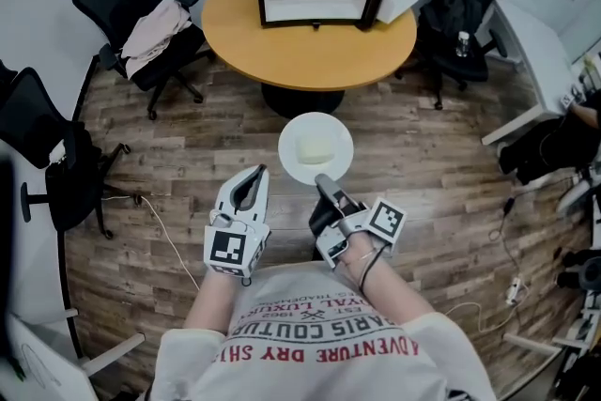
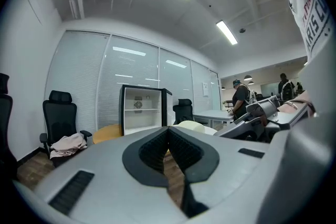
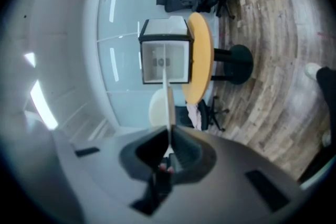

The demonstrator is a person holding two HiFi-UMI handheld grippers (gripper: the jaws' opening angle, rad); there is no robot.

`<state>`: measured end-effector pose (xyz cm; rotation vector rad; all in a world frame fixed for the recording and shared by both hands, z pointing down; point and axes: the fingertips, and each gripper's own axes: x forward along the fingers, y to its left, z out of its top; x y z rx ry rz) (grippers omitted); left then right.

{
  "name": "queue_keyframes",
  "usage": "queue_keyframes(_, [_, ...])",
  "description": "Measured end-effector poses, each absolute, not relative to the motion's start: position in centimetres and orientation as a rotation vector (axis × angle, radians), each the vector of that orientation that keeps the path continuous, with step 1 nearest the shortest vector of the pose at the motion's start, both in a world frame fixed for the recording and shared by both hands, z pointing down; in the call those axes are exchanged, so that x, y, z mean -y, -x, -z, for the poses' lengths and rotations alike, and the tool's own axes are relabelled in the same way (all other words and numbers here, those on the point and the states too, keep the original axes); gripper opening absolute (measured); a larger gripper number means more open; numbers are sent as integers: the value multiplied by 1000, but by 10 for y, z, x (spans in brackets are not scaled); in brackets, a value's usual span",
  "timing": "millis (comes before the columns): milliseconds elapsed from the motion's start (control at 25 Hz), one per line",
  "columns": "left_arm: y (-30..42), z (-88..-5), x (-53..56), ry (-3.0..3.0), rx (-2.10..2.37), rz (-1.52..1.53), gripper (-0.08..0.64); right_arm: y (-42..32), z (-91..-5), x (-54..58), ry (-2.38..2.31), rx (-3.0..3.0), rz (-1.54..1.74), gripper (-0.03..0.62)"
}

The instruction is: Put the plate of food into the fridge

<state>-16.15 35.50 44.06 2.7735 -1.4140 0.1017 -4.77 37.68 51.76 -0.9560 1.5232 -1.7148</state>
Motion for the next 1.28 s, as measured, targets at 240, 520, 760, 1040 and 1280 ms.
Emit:
queue_keyframes(240, [104, -427, -288, -2738, 1489, -69, 29, -9, -506, -306, 937, -1600, 1758, 37])
queue_keyframes(520, [45, -426, -220, -2721, 1575, -66, 28, -71, -508, -235, 927, -1677, 1776, 37])
queue_keyframes(760, [15, -425, -173, -2699, 1599, -102, 29, -103, -506, -183, 895, -1672, 1786, 37])
queue_keyframes(1040, [17, -435, -127, -2655, 1617, -122, 29, -109, -512, -137, 885, -1649, 1787, 37])
queue_keyframes(1280, [22, -431, -59, -2706, 1571, -106, 29, -101, -520, -79, 933, -1623, 1771, 37])
